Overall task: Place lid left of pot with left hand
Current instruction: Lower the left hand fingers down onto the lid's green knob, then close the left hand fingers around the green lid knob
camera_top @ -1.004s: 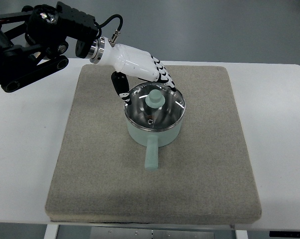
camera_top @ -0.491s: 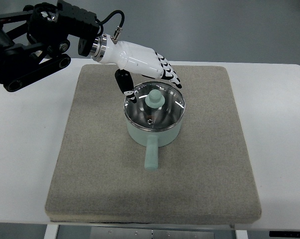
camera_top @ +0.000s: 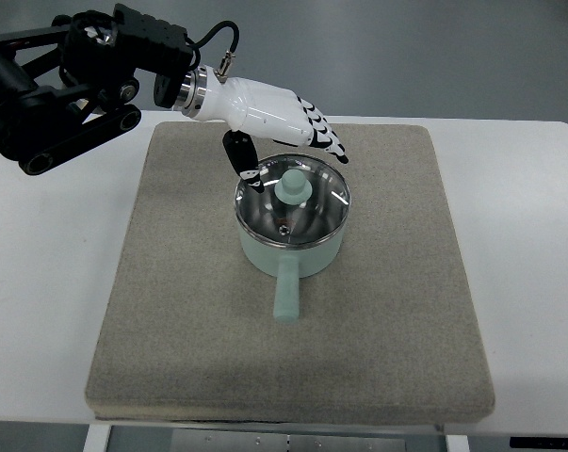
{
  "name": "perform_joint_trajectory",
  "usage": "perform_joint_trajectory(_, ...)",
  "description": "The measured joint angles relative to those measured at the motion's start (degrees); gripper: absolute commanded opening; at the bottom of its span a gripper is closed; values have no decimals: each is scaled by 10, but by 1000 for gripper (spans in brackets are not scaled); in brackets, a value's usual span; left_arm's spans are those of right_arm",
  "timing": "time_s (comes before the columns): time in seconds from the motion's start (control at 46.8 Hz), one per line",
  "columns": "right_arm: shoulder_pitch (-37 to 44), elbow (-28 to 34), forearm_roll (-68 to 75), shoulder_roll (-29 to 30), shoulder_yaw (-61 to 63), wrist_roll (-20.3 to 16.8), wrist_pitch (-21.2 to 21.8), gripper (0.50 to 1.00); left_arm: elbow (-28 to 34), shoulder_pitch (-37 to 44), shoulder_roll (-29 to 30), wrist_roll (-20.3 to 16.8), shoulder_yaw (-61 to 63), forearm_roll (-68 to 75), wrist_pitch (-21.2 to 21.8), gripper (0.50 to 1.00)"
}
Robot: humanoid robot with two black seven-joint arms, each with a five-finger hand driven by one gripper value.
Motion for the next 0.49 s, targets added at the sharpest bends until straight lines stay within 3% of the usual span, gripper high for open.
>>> perform_joint_trajectory(0.278, 0, 0, 0, 0, 0, 0, 0, 921, 0, 1, 0, 0, 0, 0, 0, 986)
perform_joint_trajectory(0.363, 0, 0, 0, 0, 0, 0, 0, 921, 0, 1, 0, 0, 1, 1, 0, 969)
perform_joint_trajectory(0.491, 0, 0, 0, 0, 0, 0, 0, 921, 0, 1, 0, 0, 2, 4, 0, 902)
